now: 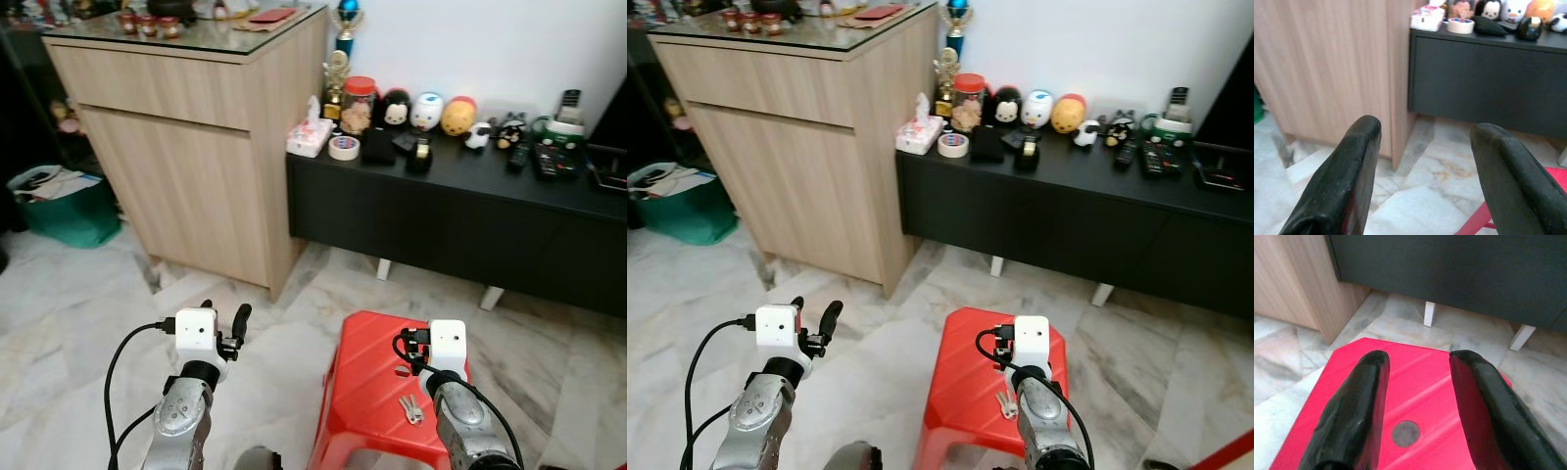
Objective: Hang keys on a hook
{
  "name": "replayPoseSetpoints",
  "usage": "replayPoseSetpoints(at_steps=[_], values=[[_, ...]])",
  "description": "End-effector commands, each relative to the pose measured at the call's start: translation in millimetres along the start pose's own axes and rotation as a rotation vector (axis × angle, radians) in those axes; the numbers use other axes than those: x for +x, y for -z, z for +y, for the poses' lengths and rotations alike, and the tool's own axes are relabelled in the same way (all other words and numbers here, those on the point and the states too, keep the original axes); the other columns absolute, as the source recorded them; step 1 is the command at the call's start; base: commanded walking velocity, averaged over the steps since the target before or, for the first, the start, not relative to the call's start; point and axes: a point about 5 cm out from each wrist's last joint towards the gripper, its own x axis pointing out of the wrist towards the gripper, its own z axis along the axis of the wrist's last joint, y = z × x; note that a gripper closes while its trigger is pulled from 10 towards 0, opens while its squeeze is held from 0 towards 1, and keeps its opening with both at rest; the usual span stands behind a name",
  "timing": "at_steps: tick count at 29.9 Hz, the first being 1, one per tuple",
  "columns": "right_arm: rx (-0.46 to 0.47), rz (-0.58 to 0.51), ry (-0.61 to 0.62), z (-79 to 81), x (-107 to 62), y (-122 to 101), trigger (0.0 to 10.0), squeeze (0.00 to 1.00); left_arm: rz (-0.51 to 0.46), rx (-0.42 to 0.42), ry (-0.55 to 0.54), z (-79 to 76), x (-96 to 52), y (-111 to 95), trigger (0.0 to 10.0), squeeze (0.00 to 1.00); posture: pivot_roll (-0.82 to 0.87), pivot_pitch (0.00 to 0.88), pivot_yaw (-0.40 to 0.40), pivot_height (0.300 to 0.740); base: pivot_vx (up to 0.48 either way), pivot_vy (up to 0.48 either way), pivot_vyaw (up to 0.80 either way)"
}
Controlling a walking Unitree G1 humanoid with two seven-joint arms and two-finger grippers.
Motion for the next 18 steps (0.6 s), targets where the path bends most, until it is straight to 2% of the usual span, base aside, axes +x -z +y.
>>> replayPoseSetpoints(at_steps=[1, 11, 18], values=[[-0.002, -0.019, -0.008, 2.6, 1.3, -3.7, 10.0, 0.00, 0.009, 0.006, -0.008, 3.2, -0.7, 1.4, 10.0, 0.00, 0.07, 0.000, -0.044, 0.645, 0.000, 0.000, 0.80], [0.013, -0.016, -0.008, 3.6, 1.4, -3.4, 10.0, 0.00, 0.007, 0.007, -0.005, 2.5, -0.3, 1.4, 10.0, 0.00, 0.07, 0.000, -0.044, 0.645, 0.000, 0.000, 0.77], [0.027, -0.016, 0.011, 2.6, 0.3, -1.7, 10.0, 0.00, 0.012, 0.002, 0.007, 1.8, -1.2, 2.4, 10.0, 0.00, 0.07, 0.000, -0.043, 0.645, 0.000, 0.000, 0.00]])
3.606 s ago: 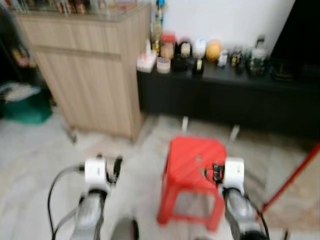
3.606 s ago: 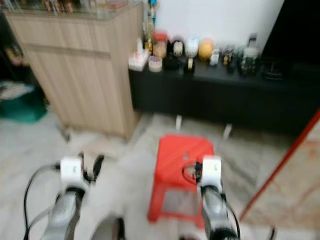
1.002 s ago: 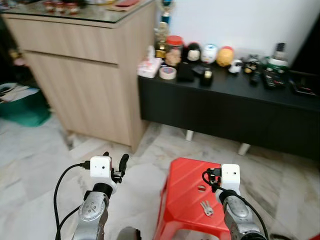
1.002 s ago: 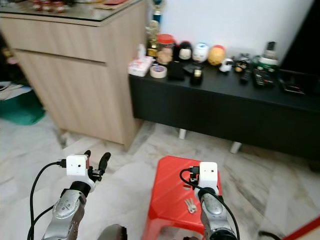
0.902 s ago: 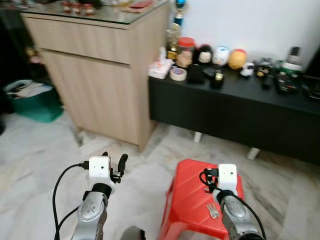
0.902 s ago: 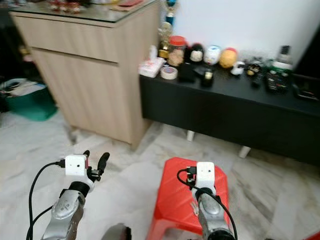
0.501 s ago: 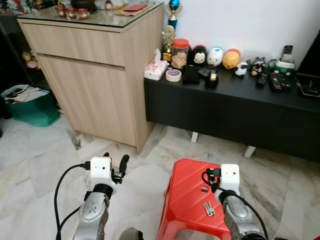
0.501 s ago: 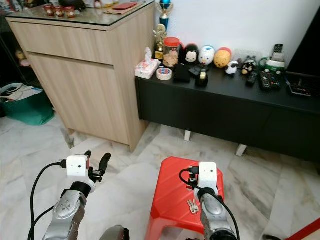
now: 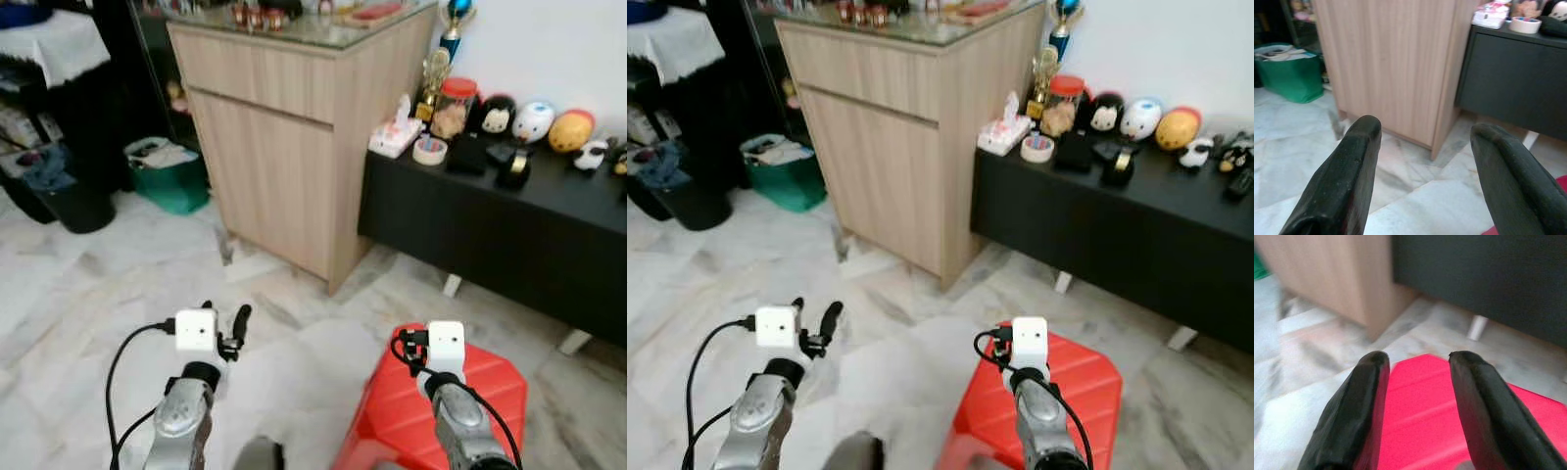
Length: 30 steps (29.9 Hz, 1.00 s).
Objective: Hang keys on a hook
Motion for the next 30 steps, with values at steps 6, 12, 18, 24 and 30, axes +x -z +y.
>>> replayPoseSetpoints(at_steps=[6, 12, 18, 24, 30], values=[[0.015, -0.042, 0.092, -10.7, 0.5, -6.1, 10.0, 0.00, 0.010, -0.008, 0.025, -1.2, -0.5, 1.6, 10.0, 0.00, 0.07, 0.000, -0.041, 0.645, 0.000, 0.000, 0.00], [0.034, -0.039, 0.151, -17.6, -0.1, -6.1, 10.0, 0.00, 0.015, -0.011, 0.031, -1.9, -1.2, 3.1, 10.0, 0.00, 0.07, 0.000, -0.041, 0.645, 0.000, 0.000, 0.00], [0.062, -0.020, 0.219, -25.2, -1.1, -3.6, 10.0, 0.00, 0.018, -0.008, 0.028, -0.3, -2.1, 4.0, 10.0, 0.00, 0.07, 0.000, -0.041, 0.645, 0.000, 0.000, 0.00], [0.058, 0.004, 0.226, -26.3, 1.4, -5.0, 10.0, 0.00, 0.024, -0.006, 0.028, -0.4, -2.2, 4.8, 10.0, 0.00, 0.07, 0.003, -0.040, 0.631, 0.000, 0.000, 0.00], [0.065, -0.019, 0.231, -25.8, 1.5, -7.5, 10.0, 0.00, 0.026, -0.007, 0.027, -0.5, -2.5, 5.3, 10.0, 0.00, 0.07, 0.003, -0.040, 0.601, 0.000, 0.000, 0.00]])
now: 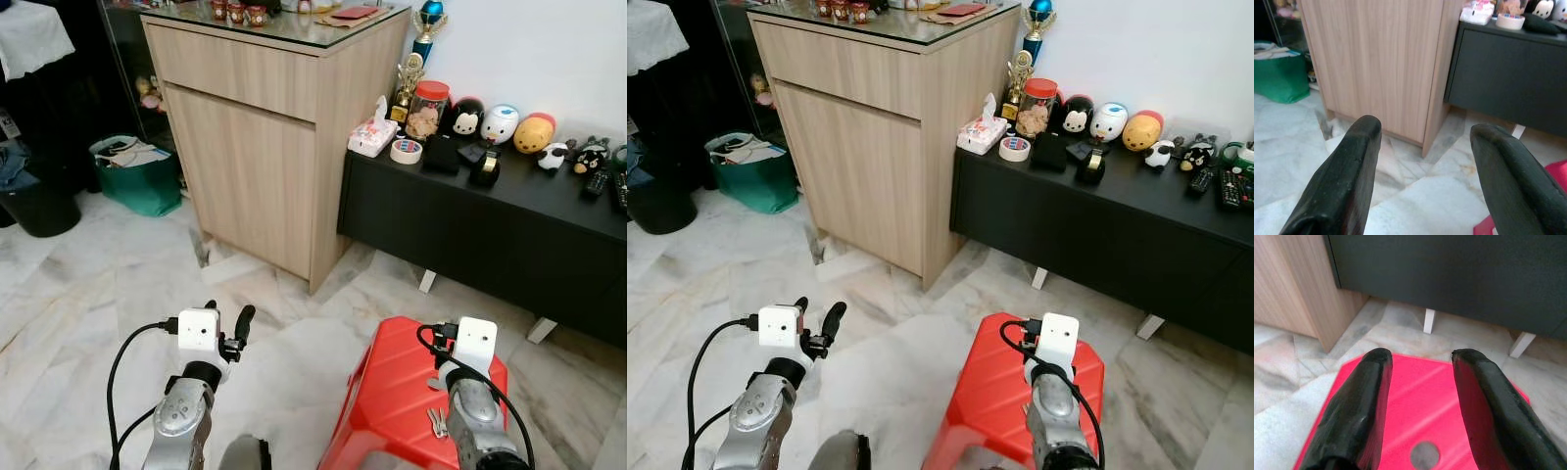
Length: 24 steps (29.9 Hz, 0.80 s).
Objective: Hang keys on a hook
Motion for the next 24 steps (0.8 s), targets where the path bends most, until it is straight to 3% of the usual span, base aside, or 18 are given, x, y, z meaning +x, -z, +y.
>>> replayPoseSetpoints(at_steps=[1, 24], values=[[-0.005, 0.004, 0.011, -2.2, -0.5, 1.4, 10.0, 0.00, 0.027, -0.003, 0.005, -0.1, -2.3, 5.3, 10.0, 0.00, 0.07, 0.003, -0.040, 0.601, 0.000, 0.000, 0.00], [-0.011, 0.051, -0.016, 4.6, -0.8, 6.4, 10.0, 0.00, 0.034, 0.007, 0.003, 2.1, -1.8, 5.0, 10.0, 0.00, 0.09, 0.000, -0.032, 0.601, 0.000, 0.000, 0.00]])
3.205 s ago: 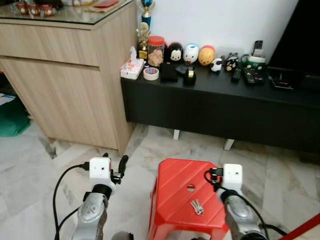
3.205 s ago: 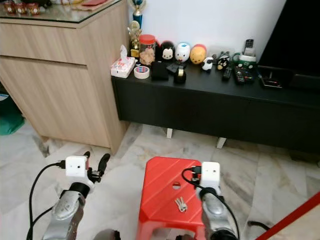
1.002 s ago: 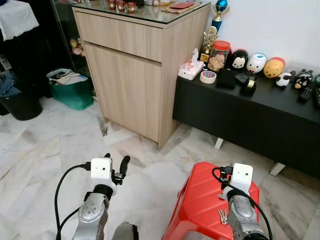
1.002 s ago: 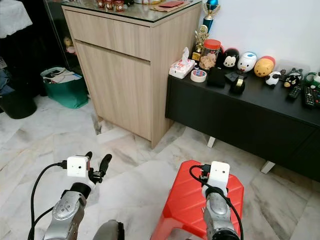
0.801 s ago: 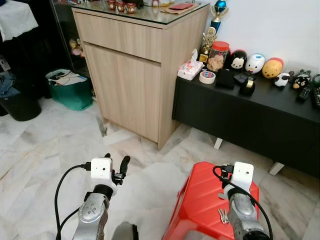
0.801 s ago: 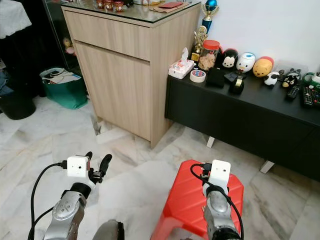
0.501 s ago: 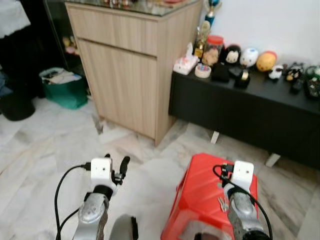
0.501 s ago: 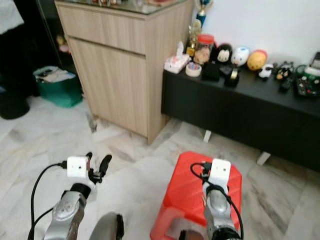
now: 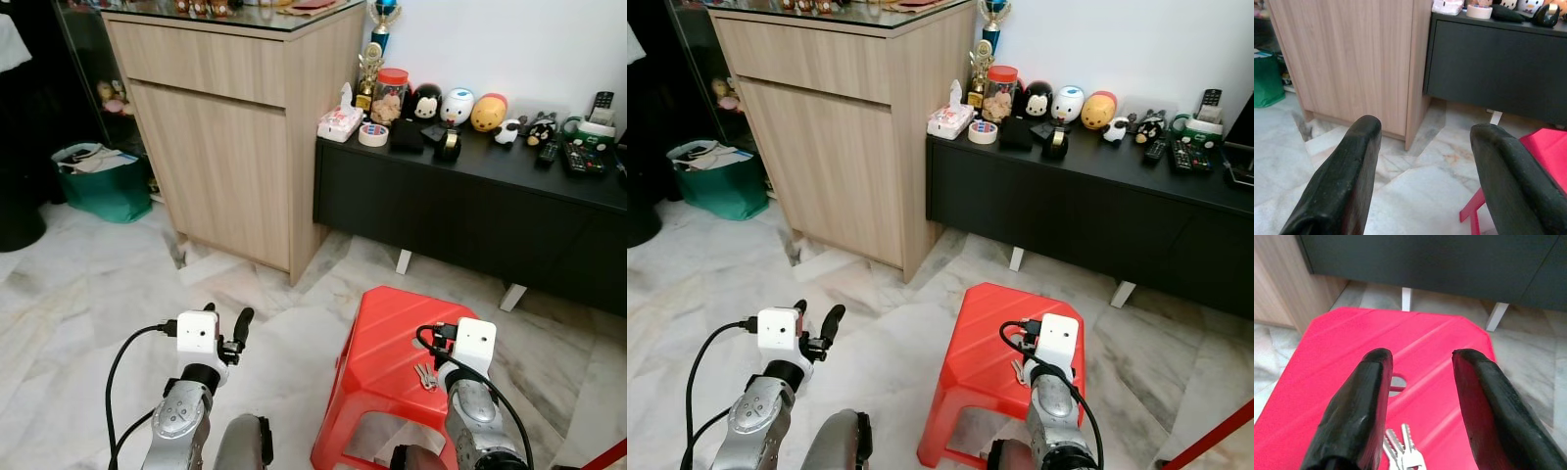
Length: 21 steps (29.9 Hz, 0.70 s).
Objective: Hang keys on a hook
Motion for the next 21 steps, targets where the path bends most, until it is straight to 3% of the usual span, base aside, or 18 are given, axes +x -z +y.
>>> replayPoseSetpoints(at_steps=[1, 9, 14, 21], values=[[-0.006, 0.016, -0.019, 3.5, 1.2, -0.1, 10.0, 0.00, 0.024, 0.003, 0.008, 0.5, 0.2, 2.9, 10.0, 0.00, 0.09, 0.000, -0.032, 0.601, 0.000, 0.000, 0.00], [-0.019, 0.065, -0.043, 5.9, -0.6, 7.2, 10.0, 0.00, 0.033, -0.001, 0.010, -0.3, 0.5, 3.8, 10.0, 0.00, 0.09, 0.001, -0.032, 0.601, 0.000, 0.000, 0.00], [-0.055, 0.227, -0.088, 5.5, -8.7, 32.6, 10.0, 0.00, 0.037, -0.002, 0.009, -0.5, 0.6, 4.6, 10.0, 0.00, 0.09, 0.005, -0.032, 0.601, 0.000, 0.000, 0.00], [-0.034, 0.214, -0.088, 4.8, -7.5, 30.0, 10.0, 0.00, 0.036, -0.005, 0.009, -0.1, 0.8, 4.2, 10.0, 0.00, 0.08, 0.009, -0.026, 0.601, 0.000, 0.000, 0.00]])
